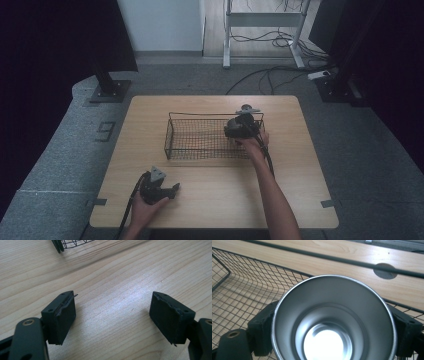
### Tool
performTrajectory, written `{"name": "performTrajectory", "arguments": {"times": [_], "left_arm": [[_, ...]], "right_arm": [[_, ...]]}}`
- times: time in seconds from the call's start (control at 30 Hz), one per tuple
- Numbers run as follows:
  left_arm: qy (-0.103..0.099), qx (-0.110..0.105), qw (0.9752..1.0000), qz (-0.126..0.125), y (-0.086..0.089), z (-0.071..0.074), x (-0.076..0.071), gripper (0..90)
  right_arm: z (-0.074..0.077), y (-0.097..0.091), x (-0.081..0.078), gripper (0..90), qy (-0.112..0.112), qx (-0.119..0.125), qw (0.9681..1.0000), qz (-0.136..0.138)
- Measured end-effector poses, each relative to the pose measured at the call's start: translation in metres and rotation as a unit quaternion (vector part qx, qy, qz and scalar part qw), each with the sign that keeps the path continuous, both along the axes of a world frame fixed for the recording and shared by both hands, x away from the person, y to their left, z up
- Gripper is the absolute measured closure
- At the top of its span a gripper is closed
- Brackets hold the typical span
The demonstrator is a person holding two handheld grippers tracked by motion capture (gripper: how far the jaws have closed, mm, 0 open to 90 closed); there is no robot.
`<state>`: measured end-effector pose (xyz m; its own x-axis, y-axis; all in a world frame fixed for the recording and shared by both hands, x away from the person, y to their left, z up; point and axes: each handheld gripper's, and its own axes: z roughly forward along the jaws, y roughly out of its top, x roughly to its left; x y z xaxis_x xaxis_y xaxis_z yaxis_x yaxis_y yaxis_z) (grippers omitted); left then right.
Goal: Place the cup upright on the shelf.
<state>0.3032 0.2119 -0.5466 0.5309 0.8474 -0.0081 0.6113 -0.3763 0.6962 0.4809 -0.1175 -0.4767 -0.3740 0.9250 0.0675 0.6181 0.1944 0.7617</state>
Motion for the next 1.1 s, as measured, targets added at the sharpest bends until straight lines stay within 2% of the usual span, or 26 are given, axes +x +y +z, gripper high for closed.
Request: {"name": "performTrajectory", "arguments": {"times": [0.3,0.43,0.83,0.93,1.1], "left_arm": [[0.0,0.001,1.0,0.0,0.0,0.0,0.0,21.1],[0.0,0.001,1.0,0.0,0.0,0.0,0.0,21.2],[0.0,0.001,1.0,0.0,0.0,0.0,0.0,21.1],[0.0,0.0,1.0,0.0,0.0,0.0,0.0,21.1],[0.0,0.0,1.0,0.0,0.0,0.0,0.0,21.1]], "right_arm": [[-0.004,0.0014,0.0018,13.2,0.031,-0.018,0.9994,0.002],[-0.0049,0.0006,0.0031,13.2,0.044,-0.018,0.9989,-0.002],[-0.0061,0.0018,0.0052,13.1,0.06,-0.028,0.9978,-0.001],[-0.0063,0.0035,0.0065,13.0,0.069,-0.043,0.9967,0.001],[-0.0069,0.0051,0.0073,12.8,0.075,-0.054,0.9957,-0.004]]}}
